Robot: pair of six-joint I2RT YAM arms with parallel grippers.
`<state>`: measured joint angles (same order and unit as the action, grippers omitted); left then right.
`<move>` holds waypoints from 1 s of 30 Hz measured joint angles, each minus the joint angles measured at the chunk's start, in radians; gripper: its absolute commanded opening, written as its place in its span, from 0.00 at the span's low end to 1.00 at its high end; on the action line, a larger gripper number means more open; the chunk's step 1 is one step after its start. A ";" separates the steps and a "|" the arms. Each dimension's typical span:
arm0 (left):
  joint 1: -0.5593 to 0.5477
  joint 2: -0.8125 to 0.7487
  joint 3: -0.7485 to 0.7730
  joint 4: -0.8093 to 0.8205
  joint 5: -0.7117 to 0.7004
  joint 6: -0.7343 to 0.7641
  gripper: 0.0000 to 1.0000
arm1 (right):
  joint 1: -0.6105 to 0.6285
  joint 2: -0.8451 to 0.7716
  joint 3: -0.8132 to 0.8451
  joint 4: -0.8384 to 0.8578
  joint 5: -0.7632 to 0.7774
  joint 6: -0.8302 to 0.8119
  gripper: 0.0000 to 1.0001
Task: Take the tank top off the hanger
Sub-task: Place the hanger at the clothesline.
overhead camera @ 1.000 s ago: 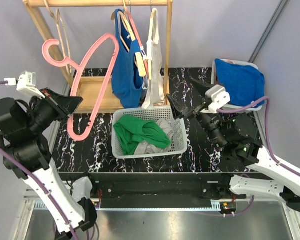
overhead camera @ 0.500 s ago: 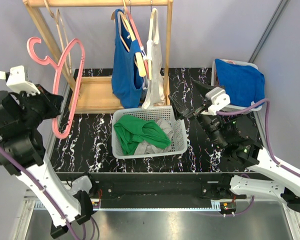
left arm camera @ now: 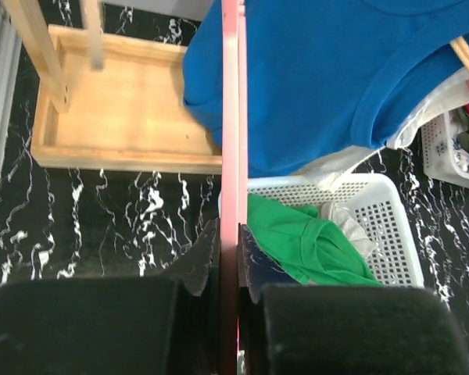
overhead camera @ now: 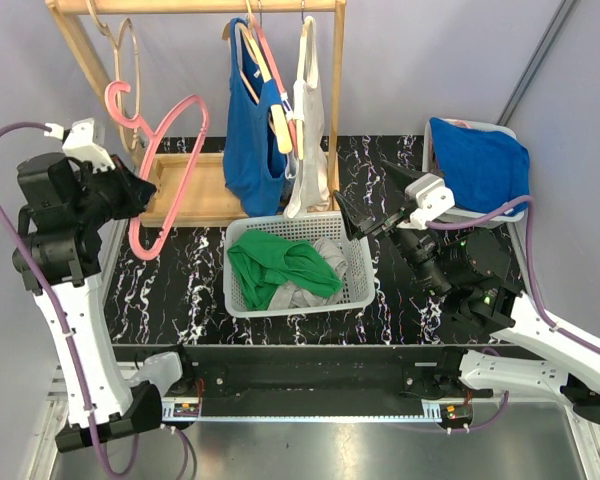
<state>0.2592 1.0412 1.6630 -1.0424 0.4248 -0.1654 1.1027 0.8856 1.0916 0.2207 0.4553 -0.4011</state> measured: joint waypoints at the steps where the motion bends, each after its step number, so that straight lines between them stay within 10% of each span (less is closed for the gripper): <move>1: -0.014 0.008 0.005 0.006 -0.012 0.000 0.00 | 0.000 0.000 0.000 0.000 0.000 0.000 1.00; 13: -0.348 0.125 0.002 0.155 -0.396 0.091 0.00 | 0.000 0.018 0.000 0.002 0.015 -0.006 1.00; 30: -0.351 0.364 0.151 0.377 -0.506 0.202 0.00 | 0.001 0.121 -0.001 0.056 0.068 -0.045 1.00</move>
<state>-0.0914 1.4048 1.8145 -0.6655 -0.0811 0.0364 1.1034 1.0065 1.0904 0.2768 0.5228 -0.4458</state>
